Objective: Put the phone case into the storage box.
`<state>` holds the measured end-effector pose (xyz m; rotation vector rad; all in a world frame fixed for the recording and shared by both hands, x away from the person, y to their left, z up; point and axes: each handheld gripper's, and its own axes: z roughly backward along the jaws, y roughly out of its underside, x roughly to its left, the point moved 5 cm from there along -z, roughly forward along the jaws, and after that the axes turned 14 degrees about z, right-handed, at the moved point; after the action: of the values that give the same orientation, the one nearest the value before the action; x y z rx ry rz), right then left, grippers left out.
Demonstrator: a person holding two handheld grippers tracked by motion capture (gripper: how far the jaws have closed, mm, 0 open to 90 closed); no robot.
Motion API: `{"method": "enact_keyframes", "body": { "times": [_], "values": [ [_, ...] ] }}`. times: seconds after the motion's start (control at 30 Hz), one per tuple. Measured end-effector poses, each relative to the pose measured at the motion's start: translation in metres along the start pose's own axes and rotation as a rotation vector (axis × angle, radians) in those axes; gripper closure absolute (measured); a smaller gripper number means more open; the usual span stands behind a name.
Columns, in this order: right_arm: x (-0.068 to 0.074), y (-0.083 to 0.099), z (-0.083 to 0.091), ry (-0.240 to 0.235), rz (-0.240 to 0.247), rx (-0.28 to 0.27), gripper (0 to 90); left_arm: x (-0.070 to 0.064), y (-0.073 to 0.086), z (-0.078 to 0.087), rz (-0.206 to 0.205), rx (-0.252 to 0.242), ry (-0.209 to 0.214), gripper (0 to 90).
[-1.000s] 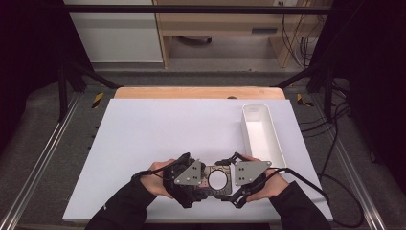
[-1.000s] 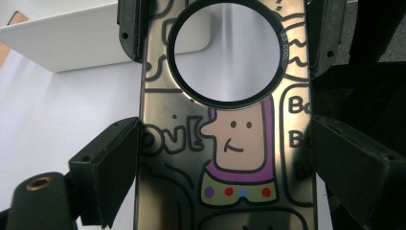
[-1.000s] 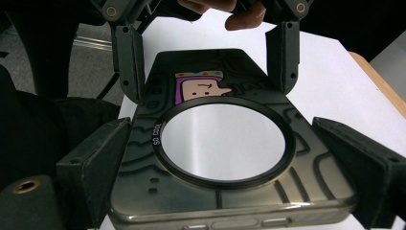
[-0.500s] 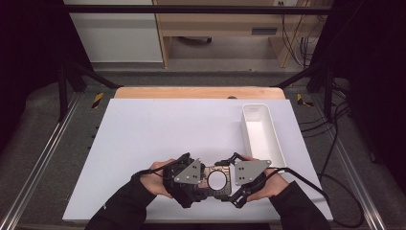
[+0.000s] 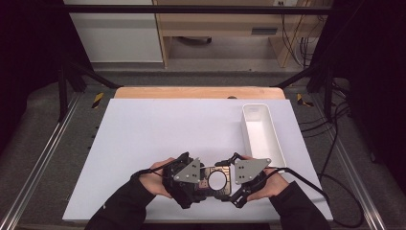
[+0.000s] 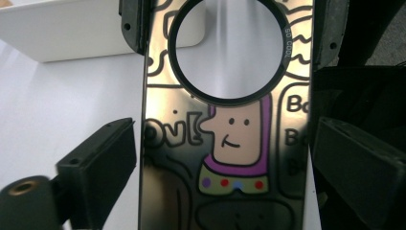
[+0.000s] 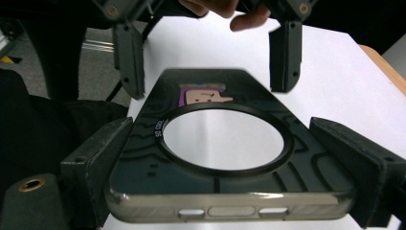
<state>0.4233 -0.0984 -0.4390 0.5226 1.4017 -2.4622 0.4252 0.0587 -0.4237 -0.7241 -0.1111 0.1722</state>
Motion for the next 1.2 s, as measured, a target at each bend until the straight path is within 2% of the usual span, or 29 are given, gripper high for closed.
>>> {"method": "enact_keyframes", "body": {
  "times": [0.17, 0.43, 0.57, 0.63, 0.87, 1.2],
  "values": [
    [-0.002, 0.000, 0.002, 0.002, -0.014, 0.013, 11.8, 0.003, 0.003, 0.004, 0.028, -0.006, -0.018, 0.3],
    [-0.005, 0.001, 0.007, -0.001, -0.043, 0.040, 12.2, 0.011, 0.013, 0.009, 0.087, -0.034, -0.041, 0.0],
    [-0.007, 0.001, 0.008, 0.008, -0.052, 0.050, 12.4, 0.013, 0.018, 0.007, 0.117, -0.037, -0.024, 0.0],
    [-0.007, 0.001, 0.009, -0.004, -0.064, 0.048, 12.4, 0.012, 0.018, 0.004, 0.127, -0.021, -0.010, 0.0],
    [-0.006, 0.001, 0.010, -0.028, -0.078, 0.069, 12.5, 0.014, 0.017, -0.002, 0.139, 0.012, 0.005, 0.0],
    [-0.010, -0.005, 0.016, -0.044, -0.081, 0.096, 12.6, 0.015, 0.015, -0.005, 0.153, 0.051, 0.063, 0.0]
  ]
}}
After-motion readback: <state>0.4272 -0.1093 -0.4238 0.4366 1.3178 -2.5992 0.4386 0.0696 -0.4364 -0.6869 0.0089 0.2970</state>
